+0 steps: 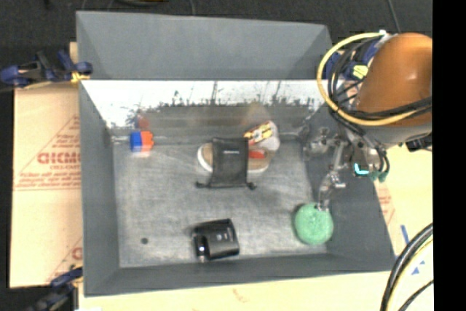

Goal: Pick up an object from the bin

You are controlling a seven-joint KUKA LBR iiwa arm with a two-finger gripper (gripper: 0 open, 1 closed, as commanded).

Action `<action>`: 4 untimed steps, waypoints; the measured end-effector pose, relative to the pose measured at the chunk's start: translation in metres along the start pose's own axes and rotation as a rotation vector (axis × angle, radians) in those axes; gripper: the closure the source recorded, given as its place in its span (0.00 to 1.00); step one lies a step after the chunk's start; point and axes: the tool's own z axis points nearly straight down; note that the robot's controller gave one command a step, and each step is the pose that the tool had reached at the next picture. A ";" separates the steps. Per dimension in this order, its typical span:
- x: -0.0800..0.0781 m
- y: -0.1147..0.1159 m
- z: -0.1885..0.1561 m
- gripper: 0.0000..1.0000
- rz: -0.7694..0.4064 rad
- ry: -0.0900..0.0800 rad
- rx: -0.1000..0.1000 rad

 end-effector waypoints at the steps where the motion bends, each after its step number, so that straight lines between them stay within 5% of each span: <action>1: -0.002 0.000 -0.004 0.00 -0.003 -0.008 0.001; 2: -0.035 -0.004 0.048 0.00 -0.021 -0.015 0.003; 3: -0.011 0.011 0.105 0.00 0.002 -0.008 -0.001; 4: -0.039 -0.007 0.114 0.00 0.123 -0.005 -0.002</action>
Offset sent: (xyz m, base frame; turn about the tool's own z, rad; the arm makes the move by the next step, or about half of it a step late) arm 0.0763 -0.0078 -0.1341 -0.0545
